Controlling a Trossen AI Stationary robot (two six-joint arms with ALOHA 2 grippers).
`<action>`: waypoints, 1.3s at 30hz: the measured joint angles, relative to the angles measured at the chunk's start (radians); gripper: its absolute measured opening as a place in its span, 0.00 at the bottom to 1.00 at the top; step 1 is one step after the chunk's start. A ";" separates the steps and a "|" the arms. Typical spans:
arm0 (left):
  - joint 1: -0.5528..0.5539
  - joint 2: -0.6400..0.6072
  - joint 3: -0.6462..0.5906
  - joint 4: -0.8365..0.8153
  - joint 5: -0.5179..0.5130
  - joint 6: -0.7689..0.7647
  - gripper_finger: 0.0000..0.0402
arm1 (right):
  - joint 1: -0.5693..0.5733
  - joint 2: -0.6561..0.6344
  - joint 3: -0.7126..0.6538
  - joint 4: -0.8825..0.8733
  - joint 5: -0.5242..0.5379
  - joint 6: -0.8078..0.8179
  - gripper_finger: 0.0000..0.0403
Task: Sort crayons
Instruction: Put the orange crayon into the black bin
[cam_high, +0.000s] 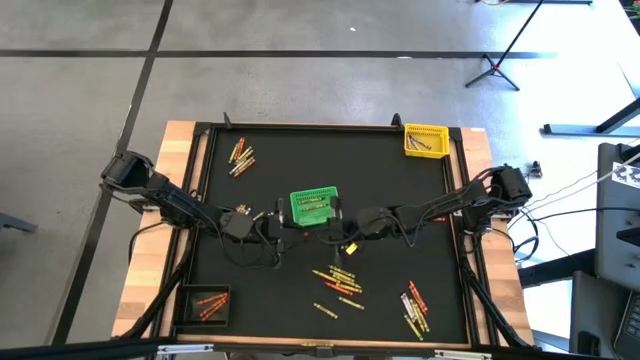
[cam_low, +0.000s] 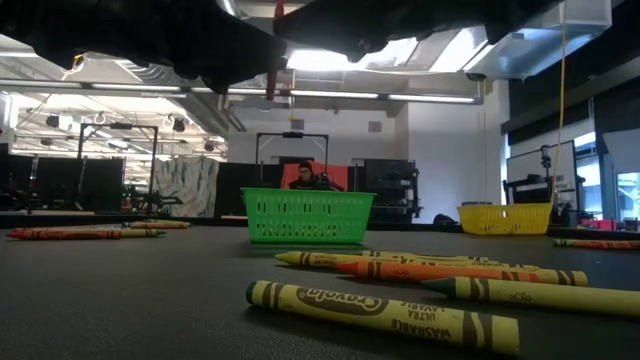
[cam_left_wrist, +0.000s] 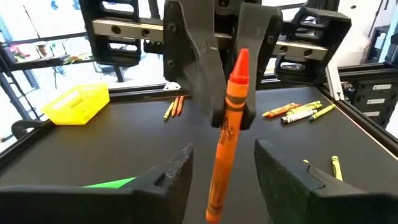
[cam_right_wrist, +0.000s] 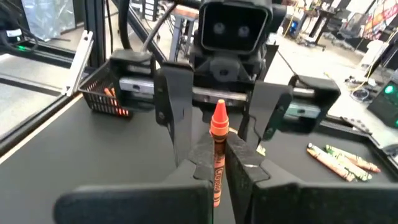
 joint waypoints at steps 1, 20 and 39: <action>0.000 0.000 0.000 0.000 0.000 0.000 0.34 | 0.000 0.006 0.000 0.006 -0.005 -0.005 0.04; -0.017 -0.026 0.000 -0.058 0.080 0.021 0.01 | 0.028 -0.104 0.001 -0.109 -0.031 0.021 0.25; -0.277 -0.088 0.446 -1.296 0.186 -0.508 0.03 | 0.169 -0.273 0.000 -0.490 0.060 -0.040 0.23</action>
